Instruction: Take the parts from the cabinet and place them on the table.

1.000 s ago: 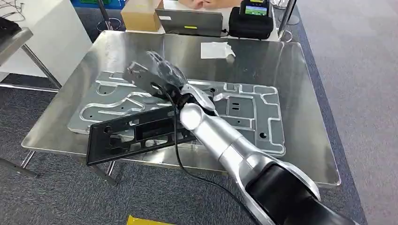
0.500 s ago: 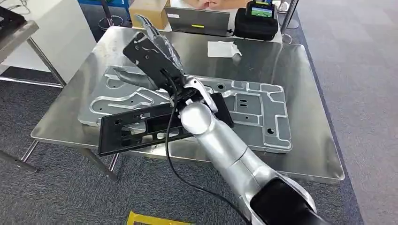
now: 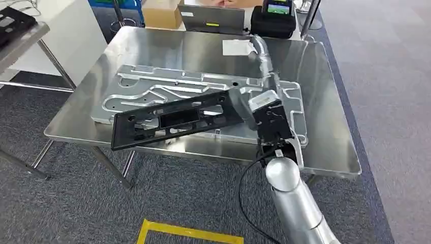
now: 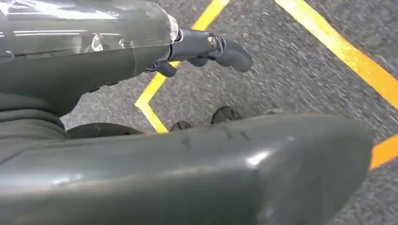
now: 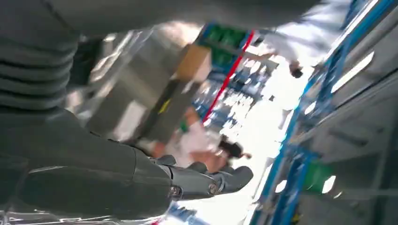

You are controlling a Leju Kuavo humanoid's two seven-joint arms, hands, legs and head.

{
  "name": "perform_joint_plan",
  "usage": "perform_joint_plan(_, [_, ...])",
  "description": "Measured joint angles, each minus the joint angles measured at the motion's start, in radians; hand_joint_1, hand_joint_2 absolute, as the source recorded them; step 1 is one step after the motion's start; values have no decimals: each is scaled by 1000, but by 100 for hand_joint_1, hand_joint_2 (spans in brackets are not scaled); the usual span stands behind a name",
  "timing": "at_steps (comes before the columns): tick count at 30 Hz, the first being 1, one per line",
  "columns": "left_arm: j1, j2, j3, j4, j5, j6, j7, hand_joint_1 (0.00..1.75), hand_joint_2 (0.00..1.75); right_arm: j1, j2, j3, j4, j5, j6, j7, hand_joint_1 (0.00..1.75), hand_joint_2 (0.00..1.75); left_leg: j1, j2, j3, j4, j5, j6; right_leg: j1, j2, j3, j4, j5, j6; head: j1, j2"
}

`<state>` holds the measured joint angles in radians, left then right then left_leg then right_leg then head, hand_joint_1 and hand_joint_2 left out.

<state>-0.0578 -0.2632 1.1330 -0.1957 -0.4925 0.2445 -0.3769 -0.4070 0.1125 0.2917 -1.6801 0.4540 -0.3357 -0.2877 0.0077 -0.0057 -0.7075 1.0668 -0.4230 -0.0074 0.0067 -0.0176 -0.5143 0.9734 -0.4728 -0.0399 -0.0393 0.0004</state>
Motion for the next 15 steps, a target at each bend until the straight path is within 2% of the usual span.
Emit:
perform_joint_plan(1, [0,1,0,0,-2,-6,1,0,0,36,-9,-19,-21,8,-6,-3,0,0,3,0,-14,67,-65,-4,-1,0,-15,0,11,1,0,0])
perform_joint_plan(2, [-1,2,0,0,-4,-13,2,0,0,76,-21,-43,-45,14,-9,-8,0,0,5,1,-28,147,-119,-8,-1,0,-31,1,23,2,0,0])
perform_joint_plan(3, [-1,3,0,0,-7,-17,5,0,0,113,-28,-66,-64,19,-12,-12,0,0,6,1,-35,215,-141,-13,-1,-9,-46,3,33,3,0,0])
perform_joint_plan(4, [-1,3,0,0,-10,-21,6,0,0,150,-34,-89,-79,32,-19,-14,0,0,7,2,-29,257,-129,-17,-1,-14,-63,7,43,4,0,0])
perform_joint_plan(5, [-1,3,0,0,-11,-26,8,0,0,182,-40,-114,-95,52,-28,-14,0,0,8,3,-4,254,-93,-20,-2,-22,-80,12,52,7,0,0])
perform_joint_plan(6, [-3,4,0,0,-12,-31,10,0,0,210,-43,-137,-110,67,-36,-15,0,0,9,6,40,211,-53,-21,-3,-29,-97,19,59,11,0,0])
perform_joint_plan(7, [-3,4,0,0,-14,-33,10,0,0,235,-48,-163,-129,77,-42,-18,0,0,9,17,105,133,-31,-21,-4,-37,-112,27,64,14,0,0])
perform_joint_plan(8, [-6,5,0,0,-15,-34,11,0,0,255,-51,-183,-144,82,-44,-21,0,0,9,47,178,41,-51,-20,-3,-41,-119,37,70,20,0,0])
perform_joint_plan(9, [-9,5,-1,0,-20,-35,12,0,0,277,-53,-201,-161,84,-46,-24,0,0,-1,66,236,-51,-99,-18,1,-46,-127,44,73,26,0,0])
perform_joint_plan(10, [-10,5,-1,0,-20,-35,12,0,0,299,-57,-218,-174,84,-51,-31,0,0,-5,56,239,-67,-106,5,1,-58,-124,44,78,33,2,0])
perform_joint_plan(11, [-8,5,-1,0,-21,-37,12,0,0,315,-59,-229,-181,84,-53,-34,0,0,-5,49,231,-73,-101,10,0,-66,-123,44,85,38,2,0])
perform_joint_plan(13, [-4,5,-1,0,-21,-38,13,0,0,352,-62,-252,-192,84,-59,-42,0,0,-7,32,216,-77,-79,31,-3,-84,-126,40,104,52,1,0])
perform_joint_plan(14, [-5,5,-1,0,-21,-38,12,0,0,367,-68,-264,-194,84,-61,-44,0,0,-3,31,206,-80,-64,40,-11,-56,-136,52,76,60,1,0])
perform_joint_plan(15, [-5,5,-1,0,-20,-37,13,0,0,381,-71,-275,-195,84,-61,-46,0,0,-2,23,190,-81,-51,46,-11,-22,-149,86,14,66,1,0])
